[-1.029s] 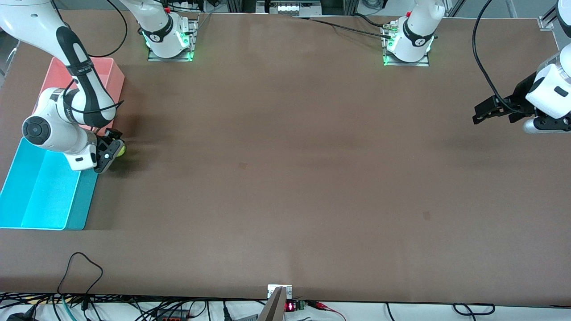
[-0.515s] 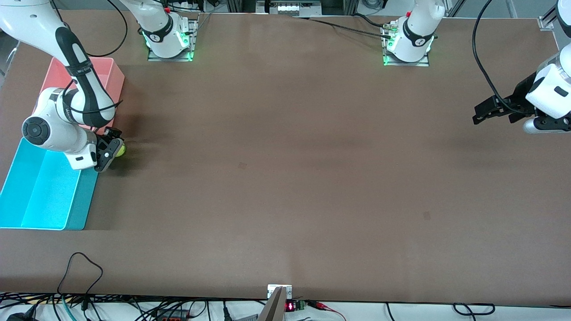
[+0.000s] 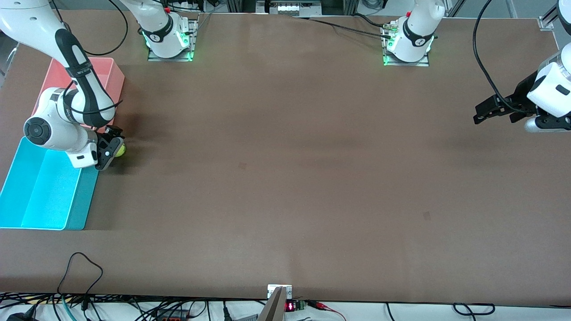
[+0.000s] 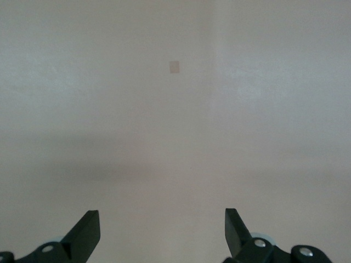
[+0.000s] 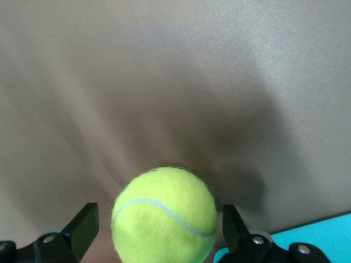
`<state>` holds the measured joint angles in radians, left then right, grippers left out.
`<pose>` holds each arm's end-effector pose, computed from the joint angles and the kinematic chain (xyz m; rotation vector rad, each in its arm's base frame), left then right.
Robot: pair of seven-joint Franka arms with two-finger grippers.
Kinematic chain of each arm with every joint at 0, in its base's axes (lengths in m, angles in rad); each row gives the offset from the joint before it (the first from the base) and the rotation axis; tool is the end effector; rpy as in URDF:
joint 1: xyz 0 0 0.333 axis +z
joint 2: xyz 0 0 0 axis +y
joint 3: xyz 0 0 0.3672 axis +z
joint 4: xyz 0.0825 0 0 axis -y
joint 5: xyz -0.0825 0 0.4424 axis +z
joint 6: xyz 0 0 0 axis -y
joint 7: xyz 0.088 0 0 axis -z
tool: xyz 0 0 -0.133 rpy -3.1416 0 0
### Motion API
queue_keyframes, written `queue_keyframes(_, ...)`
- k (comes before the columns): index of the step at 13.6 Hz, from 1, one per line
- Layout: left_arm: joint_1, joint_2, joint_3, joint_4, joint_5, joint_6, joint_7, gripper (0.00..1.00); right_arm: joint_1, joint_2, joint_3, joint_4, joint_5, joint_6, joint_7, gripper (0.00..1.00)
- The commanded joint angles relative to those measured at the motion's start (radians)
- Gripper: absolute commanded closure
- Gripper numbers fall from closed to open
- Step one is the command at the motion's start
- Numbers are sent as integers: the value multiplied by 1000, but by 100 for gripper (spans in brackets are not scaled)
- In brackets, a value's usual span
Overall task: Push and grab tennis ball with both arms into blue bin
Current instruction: 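Carry the held ball with the right gripper over the cyan bin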
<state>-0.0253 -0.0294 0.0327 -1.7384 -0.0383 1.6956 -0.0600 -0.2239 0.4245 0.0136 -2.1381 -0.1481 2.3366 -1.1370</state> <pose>0.6075 0.0001 0.5891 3.1009 0.1123 -0.0224 0.5797 -0.1287 0.1593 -2.6463 -1.5169 0.3547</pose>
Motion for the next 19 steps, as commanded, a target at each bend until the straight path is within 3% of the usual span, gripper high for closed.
queue_keyframes(1,5,-18,-8,-12,3,13,-7,0,-19,3,9,-2,-13,7,-14,0)
queue_keyframes(3,8,-6,-2,19,0,7,-12,0,-17,5,9,0,-13,18,-14,6)
queue_keyframes(8,13,-6,6,43,-6,-37,-14,0,-11,3,9,3,-13,26,-14,64)
queue_keyframes(11,24,-7,4,45,-5,-65,-3,0,-6,5,9,10,7,64,9,86)
queue_keyframes(15,24,-3,-4,48,12,-62,6,0,6,-13,11,29,16,79,170,91)
queue_keyframes(19,24,0,1,48,12,-44,37,0,32,-33,11,121,126,69,272,94)
